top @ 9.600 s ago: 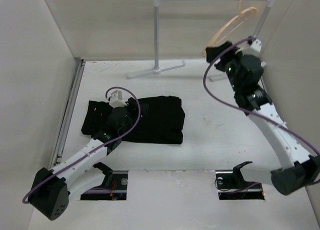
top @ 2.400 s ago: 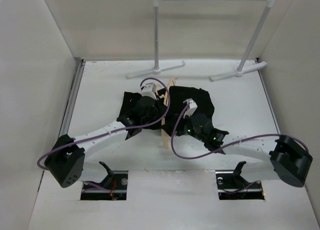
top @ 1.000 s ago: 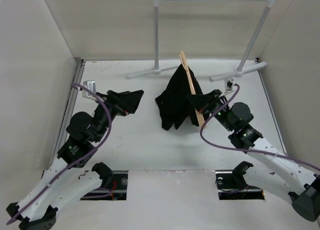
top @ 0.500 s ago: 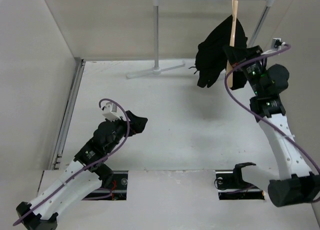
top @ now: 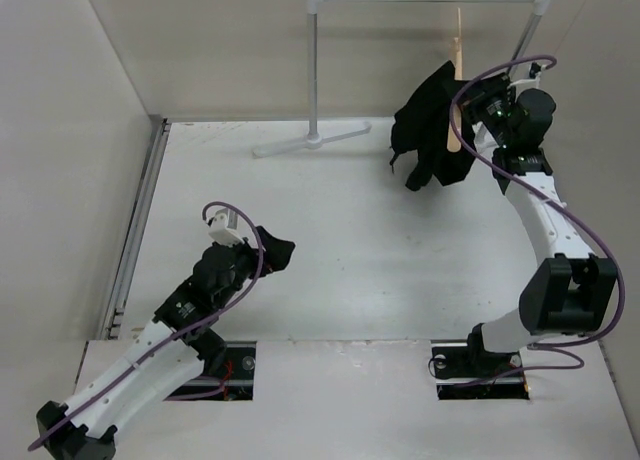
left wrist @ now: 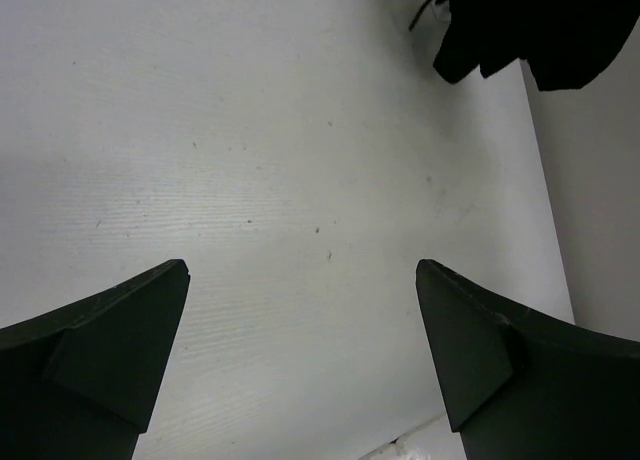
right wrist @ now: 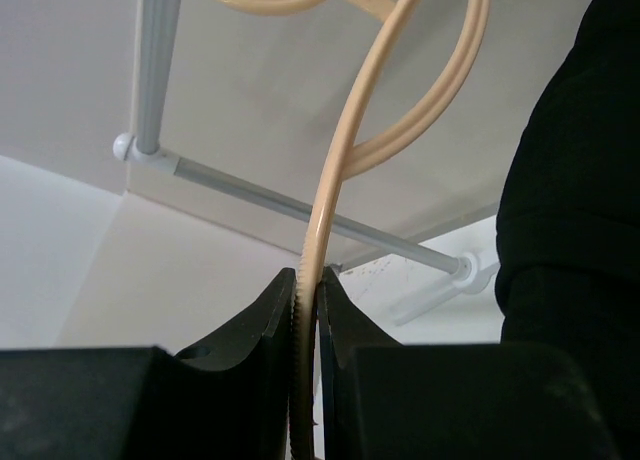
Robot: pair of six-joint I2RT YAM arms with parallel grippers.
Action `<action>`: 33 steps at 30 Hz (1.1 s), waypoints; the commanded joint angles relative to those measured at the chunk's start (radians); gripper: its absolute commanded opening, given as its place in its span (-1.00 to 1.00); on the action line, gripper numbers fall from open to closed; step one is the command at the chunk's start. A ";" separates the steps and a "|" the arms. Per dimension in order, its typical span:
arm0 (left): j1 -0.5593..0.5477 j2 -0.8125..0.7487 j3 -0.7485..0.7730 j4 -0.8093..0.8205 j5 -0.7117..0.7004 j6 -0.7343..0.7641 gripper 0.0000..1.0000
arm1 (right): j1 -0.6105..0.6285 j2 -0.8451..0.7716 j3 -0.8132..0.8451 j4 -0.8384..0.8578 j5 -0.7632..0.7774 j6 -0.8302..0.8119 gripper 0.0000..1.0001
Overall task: Place the trousers on the hanger
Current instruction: Hang the hanger with trousers onto the clothesline
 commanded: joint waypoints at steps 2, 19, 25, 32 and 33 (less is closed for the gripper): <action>0.005 0.008 -0.013 0.047 -0.004 0.003 1.00 | -0.021 -0.012 0.112 0.290 -0.075 0.060 -0.91; -0.011 0.071 -0.023 0.102 -0.012 -0.008 1.00 | -0.067 -0.047 0.102 0.330 -0.126 0.087 -0.90; -0.004 0.050 -0.019 0.073 -0.014 -0.009 1.00 | -0.093 0.048 0.153 0.331 -0.121 0.115 -0.90; 0.002 0.045 -0.017 0.064 -0.023 -0.009 1.00 | -0.130 0.114 0.166 0.368 -0.106 0.156 -0.89; 0.002 0.045 -0.017 0.064 -0.027 -0.009 1.00 | -0.131 0.108 0.141 0.380 -0.101 0.155 -0.88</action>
